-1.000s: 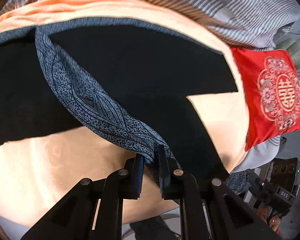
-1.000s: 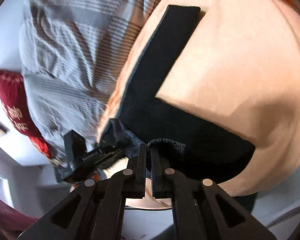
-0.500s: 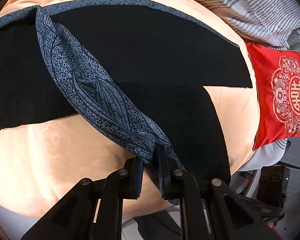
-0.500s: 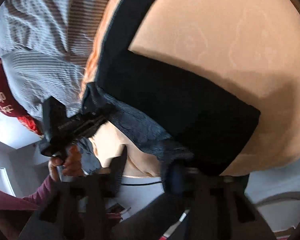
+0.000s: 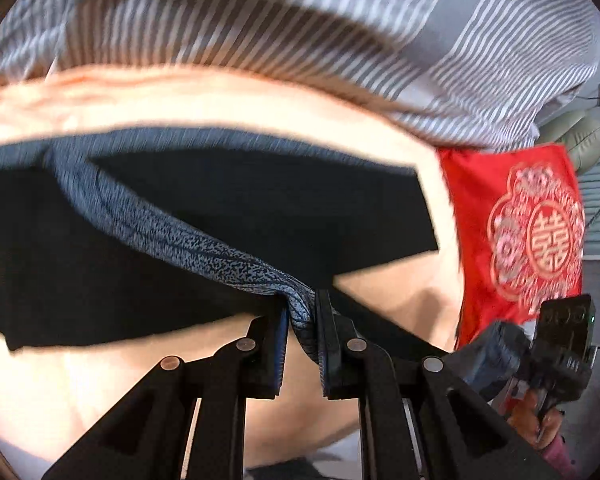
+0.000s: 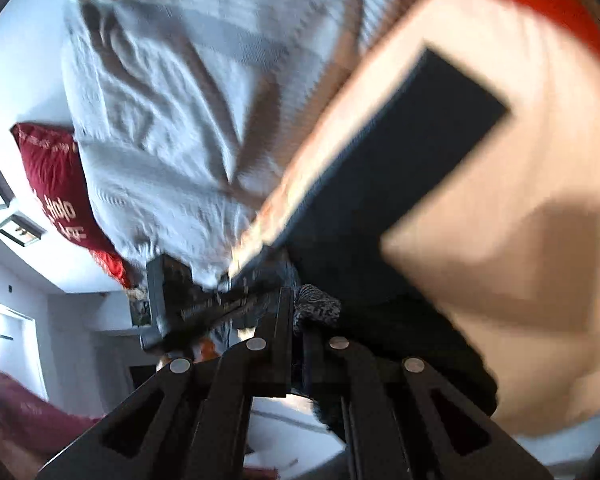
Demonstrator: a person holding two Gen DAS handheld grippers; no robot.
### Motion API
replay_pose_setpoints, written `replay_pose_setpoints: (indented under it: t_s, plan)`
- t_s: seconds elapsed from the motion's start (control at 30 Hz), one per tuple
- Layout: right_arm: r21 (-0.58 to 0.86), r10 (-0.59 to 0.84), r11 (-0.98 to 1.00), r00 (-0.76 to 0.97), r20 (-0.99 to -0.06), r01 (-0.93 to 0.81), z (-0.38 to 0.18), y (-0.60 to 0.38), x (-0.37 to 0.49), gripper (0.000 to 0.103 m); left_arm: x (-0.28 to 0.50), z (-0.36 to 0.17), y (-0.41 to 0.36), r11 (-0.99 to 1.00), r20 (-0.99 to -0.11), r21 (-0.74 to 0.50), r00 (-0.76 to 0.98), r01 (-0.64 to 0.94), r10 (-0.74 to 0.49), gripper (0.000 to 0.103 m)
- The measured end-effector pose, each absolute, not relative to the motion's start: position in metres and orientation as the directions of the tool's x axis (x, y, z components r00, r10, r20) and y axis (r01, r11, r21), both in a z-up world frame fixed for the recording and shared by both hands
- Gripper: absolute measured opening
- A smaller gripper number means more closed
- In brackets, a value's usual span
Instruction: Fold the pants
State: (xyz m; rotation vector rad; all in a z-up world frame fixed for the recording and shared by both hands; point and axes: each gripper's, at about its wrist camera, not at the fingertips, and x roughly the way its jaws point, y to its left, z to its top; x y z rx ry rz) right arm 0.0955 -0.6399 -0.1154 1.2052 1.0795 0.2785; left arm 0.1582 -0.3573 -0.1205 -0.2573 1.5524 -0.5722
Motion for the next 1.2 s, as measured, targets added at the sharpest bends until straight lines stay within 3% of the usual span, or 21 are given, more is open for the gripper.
replay_pose_setpoints:
  t_s: [0.23, 0.43, 0.6, 0.63, 0.67, 0.73, 0.77, 0.87, 0.93, 1.1, 1.13, 1.2]
  plan:
    - [0.791, 0.602, 0.5, 0.515, -0.61, 0.353, -0.123, -0.697, 0.19, 0.003, 0.214, -0.13, -0.396, 0.866, -0.883, -0.456, 0.013, 0.204, -0.469, 0.014]
    - [0.677, 0.546, 0.592, 0.4, -0.736, 0.436, -0.182, -0.711, 0.25, 0.004, 0.22, -0.129, -0.395, 0.916, -0.937, -0.307, 0.085, 0.258, -0.338, 0.014]
    - [0.597, 0.527, 0.607, 0.297, -0.796, 0.524, -0.226, -0.726, 0.264, 0.01, 0.211, -0.142, -0.374, 0.947, -0.969, -0.206, 0.086, 0.247, -0.233, 0.015]
    - [0.575, 0.516, 0.617, 0.276, -0.811, 0.537, -0.229, -0.728, 0.266, 0.026, 0.207, -0.151, -0.371, 0.955, -0.978, -0.173, 0.07, 0.242, -0.195, 0.015]
    - [0.547, 0.493, 0.633, 0.26, -0.83, 0.547, -0.227, -0.73, 0.267, 0.051, 0.205, -0.158, -0.37, 0.958, -0.983, -0.154, 0.065, 0.242, -0.174, 0.015]
    - [0.561, 0.47, 0.633, 0.311, -0.826, 0.534, -0.211, -0.738, 0.266, 0.072, 0.199, -0.173, -0.372, 0.963, -0.99, -0.11, 0.055, 0.244, -0.127, 0.015]
    - [0.545, 0.43, 0.65, 0.336, -0.838, 0.529, -0.198, -0.742, 0.266, 0.073, 0.195, -0.184, -0.373, 0.964, -0.994, -0.083, 0.046, 0.251, -0.098, 0.015]
    - [0.517, 0.366, 0.721, 0.379, -0.85, 0.461, -0.163, -0.748, 0.263, 0.072, 0.186, -0.205, -0.38, 0.965, -0.998, -0.049, 0.028, 0.259, -0.058, 0.015]
    - [0.471, 0.339, 0.766, 0.347, -0.874, 0.437, -0.155, -0.742, 0.258, 0.064, 0.183, -0.211, -0.385, 0.964, -0.998, -0.013, 0.051, 0.265, -0.028, 0.015]
    - [0.309, 0.254, 0.875, 0.19, -0.948, 0.372, -0.184, -0.712, 0.25, 0.052, 0.188, -0.214, -0.389, 0.962, -0.997, 0.014, 0.08, 0.272, -0.008, 0.015]
    - [0.283, 0.237, 0.881, 0.164, -0.958, 0.379, -0.194, -0.71, 0.251, 0.044, 0.19, -0.216, -0.39, 0.962, -0.997, 0.012, 0.081, 0.271, -0.01, 0.015]
    - [0.239, 0.213, 0.888, 0.109, -0.971, 0.393, -0.215, -0.709, 0.257, 0.041, 0.196, -0.218, -0.39, 0.961, -0.996, 0.012, 0.092, 0.277, -0.014, 0.015]
